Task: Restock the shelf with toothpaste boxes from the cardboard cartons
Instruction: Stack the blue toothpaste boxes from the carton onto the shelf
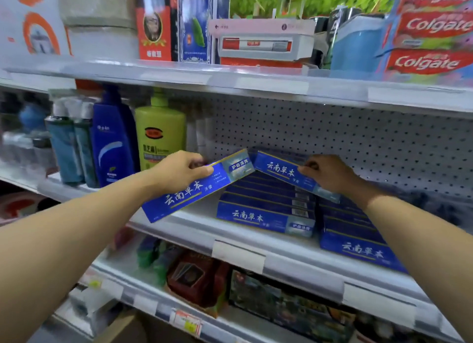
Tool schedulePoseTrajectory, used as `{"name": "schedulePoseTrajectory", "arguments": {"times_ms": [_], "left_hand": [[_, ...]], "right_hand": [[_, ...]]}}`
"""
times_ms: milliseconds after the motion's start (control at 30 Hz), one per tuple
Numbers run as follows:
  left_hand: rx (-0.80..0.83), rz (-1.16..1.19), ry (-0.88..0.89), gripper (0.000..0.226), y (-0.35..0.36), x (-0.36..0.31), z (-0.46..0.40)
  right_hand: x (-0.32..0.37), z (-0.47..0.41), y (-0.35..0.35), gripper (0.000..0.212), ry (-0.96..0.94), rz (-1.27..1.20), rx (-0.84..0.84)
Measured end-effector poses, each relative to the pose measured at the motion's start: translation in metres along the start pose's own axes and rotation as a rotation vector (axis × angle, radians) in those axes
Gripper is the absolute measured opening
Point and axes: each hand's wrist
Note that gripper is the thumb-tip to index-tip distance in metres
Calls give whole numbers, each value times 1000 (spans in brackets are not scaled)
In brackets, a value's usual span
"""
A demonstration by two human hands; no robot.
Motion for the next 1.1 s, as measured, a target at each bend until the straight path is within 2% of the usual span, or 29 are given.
{"name": "schedulePoseTrajectory", "arguments": {"times_ms": [100,267,500,633,733,1100], "left_hand": [[-34,-32,9,19,-1,-2,-30],[-59,-47,40,34,2,-2,-76],[29,-172,65,36,13,-6,-110],[88,-239,103,38,21,-20,-125],[118,-319,151,40,30,-32,-140],[316,-426,260,48,91,-76,-198]], "right_hand": [[-6,-39,3,38,-32,33,18],[-10,-84,15,35,-82,36,56],[-16,-103,35,44,-134,124,73],[-24,-98,31,46,-155,90,-11],[-36,-92,19,45,-110,59,-86],[-90,-52,-3,53,68,72,-31]]}}
Point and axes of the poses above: each hand's wrist, its own z-axis away from the middle knuckle, its own y-axis out of the palm, x = y × z, and after that the axes turned 8 degrees about x, right-handed
